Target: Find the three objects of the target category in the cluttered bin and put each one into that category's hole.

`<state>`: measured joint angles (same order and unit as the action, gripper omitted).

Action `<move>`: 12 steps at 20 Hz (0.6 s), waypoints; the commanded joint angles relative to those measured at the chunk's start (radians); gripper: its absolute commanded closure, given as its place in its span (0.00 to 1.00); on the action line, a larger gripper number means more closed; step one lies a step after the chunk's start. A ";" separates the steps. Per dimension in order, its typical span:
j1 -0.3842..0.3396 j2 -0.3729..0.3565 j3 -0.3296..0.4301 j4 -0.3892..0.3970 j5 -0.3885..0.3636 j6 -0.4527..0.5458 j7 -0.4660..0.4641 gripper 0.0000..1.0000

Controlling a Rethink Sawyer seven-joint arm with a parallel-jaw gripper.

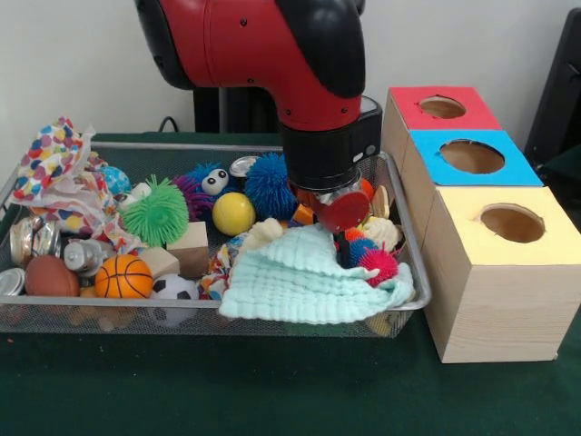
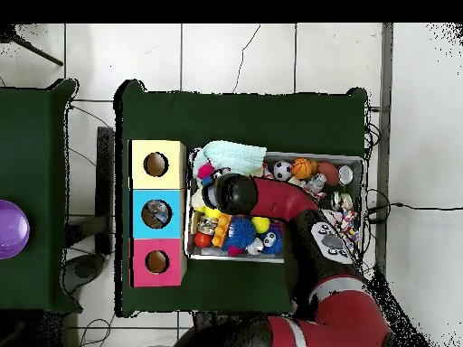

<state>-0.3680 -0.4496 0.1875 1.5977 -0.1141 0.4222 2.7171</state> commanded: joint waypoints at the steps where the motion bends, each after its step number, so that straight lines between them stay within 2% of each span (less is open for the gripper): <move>1: 0.178 0.007 -0.189 -0.091 -0.095 0.037 0.077 0.00; 12: 0.158 0.000 -0.180 -0.057 -0.027 0.038 0.022 0.00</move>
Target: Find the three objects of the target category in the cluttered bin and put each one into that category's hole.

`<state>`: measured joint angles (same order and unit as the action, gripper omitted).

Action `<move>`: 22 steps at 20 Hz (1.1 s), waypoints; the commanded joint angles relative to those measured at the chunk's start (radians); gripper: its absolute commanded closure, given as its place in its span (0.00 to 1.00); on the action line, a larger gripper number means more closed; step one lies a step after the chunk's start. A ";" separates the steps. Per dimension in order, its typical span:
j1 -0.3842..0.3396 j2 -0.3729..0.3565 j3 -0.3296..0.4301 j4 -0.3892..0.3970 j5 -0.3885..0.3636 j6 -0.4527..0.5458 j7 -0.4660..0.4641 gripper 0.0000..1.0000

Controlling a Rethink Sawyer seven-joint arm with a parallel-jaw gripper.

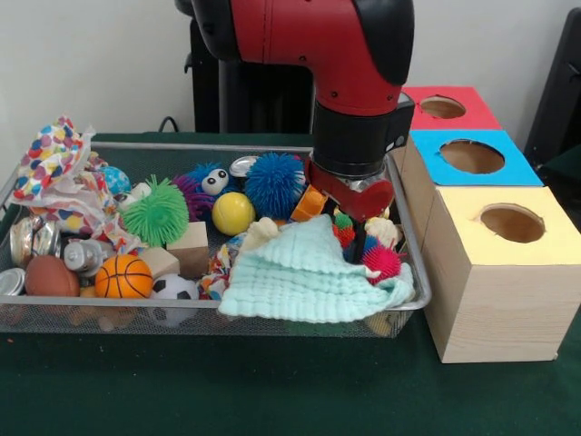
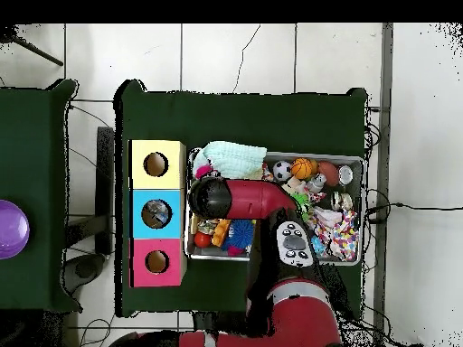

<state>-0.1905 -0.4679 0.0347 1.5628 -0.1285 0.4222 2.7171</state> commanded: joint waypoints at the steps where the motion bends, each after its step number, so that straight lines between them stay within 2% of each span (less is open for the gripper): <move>1: -0.021 0.020 -0.027 -0.021 -0.010 0.039 0.021 0.00; 7: -0.034 0.018 -0.008 -0.006 -0.010 0.032 0.009 0.00; 11: -0.030 -0.015 -0.013 -0.005 -0.008 0.061 -0.001 0.00; 14: -0.052 -0.055 0.013 0.006 0.007 0.092 -0.022 0.00; 19: -0.082 -0.040 0.058 0.034 0.023 0.068 -0.026 0.00; 22: -0.074 -0.052 0.059 0.043 0.033 0.076 -0.007 0.00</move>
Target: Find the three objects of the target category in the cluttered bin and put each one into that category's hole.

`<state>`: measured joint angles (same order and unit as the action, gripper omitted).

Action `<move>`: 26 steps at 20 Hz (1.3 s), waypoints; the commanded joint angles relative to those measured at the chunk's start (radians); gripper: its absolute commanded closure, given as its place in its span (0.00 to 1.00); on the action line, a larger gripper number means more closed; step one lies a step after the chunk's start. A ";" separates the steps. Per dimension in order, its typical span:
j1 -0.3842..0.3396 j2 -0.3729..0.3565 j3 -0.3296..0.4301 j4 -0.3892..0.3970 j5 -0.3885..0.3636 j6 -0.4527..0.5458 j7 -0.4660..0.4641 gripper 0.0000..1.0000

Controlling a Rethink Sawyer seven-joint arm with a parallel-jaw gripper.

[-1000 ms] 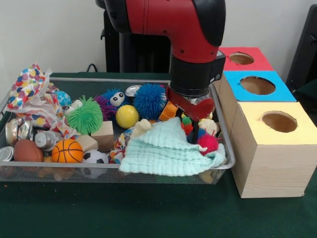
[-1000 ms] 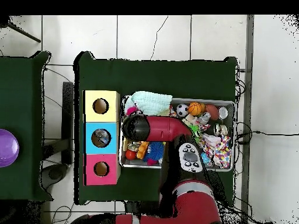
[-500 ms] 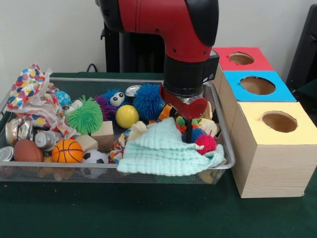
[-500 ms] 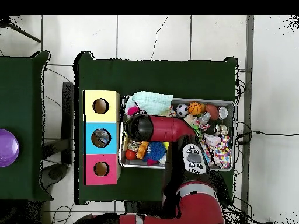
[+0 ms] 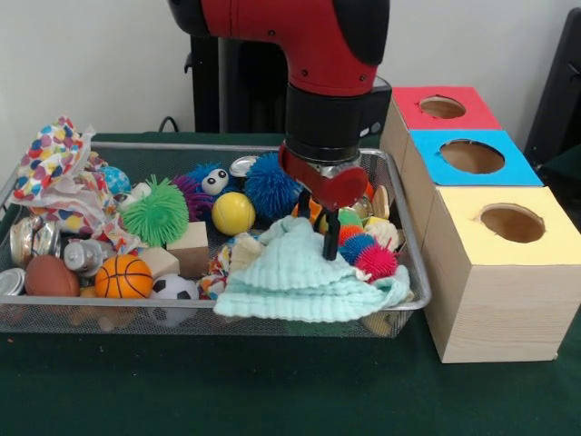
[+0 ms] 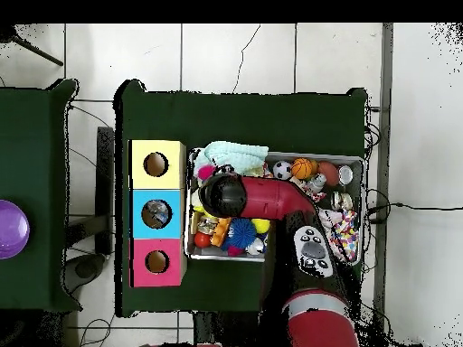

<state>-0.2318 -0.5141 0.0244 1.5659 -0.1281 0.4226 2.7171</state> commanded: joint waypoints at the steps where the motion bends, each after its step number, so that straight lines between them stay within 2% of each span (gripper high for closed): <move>1: -0.028 -0.010 0.062 0.036 0.029 0.081 -0.005 0.00; 6: -0.014 -0.061 0.049 0.040 0.037 0.157 -0.005 0.00; 13: -0.049 -0.075 0.093 0.037 0.047 0.242 -0.059 0.00; 17: -0.079 -0.095 0.135 0.035 0.061 0.343 -0.103 0.00; 18: -0.083 -0.113 0.131 0.033 0.061 0.405 -0.116 0.00; 24: -0.093 -0.119 0.135 0.001 0.037 0.531 -0.142 0.00; 26: -0.102 -0.111 0.122 0.004 0.013 0.539 -0.149 0.00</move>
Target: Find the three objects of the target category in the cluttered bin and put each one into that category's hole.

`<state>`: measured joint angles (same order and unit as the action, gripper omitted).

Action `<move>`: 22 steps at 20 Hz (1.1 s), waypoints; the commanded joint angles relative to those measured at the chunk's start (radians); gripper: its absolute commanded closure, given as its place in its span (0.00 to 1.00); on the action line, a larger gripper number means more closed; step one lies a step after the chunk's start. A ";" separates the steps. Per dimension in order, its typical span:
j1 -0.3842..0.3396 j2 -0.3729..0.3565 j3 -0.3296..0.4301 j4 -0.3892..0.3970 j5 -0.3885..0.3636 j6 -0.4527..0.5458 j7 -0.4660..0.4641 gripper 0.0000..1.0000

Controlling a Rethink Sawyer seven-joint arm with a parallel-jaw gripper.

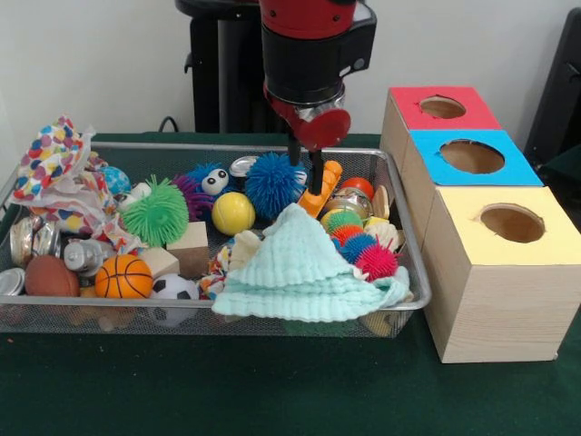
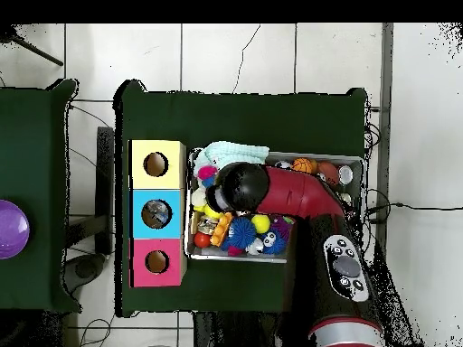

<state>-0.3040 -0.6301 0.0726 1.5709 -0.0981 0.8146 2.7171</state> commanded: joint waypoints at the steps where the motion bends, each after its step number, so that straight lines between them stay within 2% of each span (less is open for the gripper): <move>1: -0.030 0.014 0.068 -0.004 -0.028 0.147 -0.151 0.00; 9: -0.048 0.073 0.032 0.010 -0.124 0.055 -0.150 0.00; 14: -0.035 0.127 0.012 -0.016 -0.207 -0.108 -0.100 0.00; 21: -0.041 0.157 0.021 -0.040 -0.243 -0.158 -0.082 0.00; 22: -0.051 0.173 0.034 -0.045 -0.242 -0.192 -0.082 0.00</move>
<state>-0.3314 -0.5333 0.0697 1.5699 -0.2806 0.7047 2.7171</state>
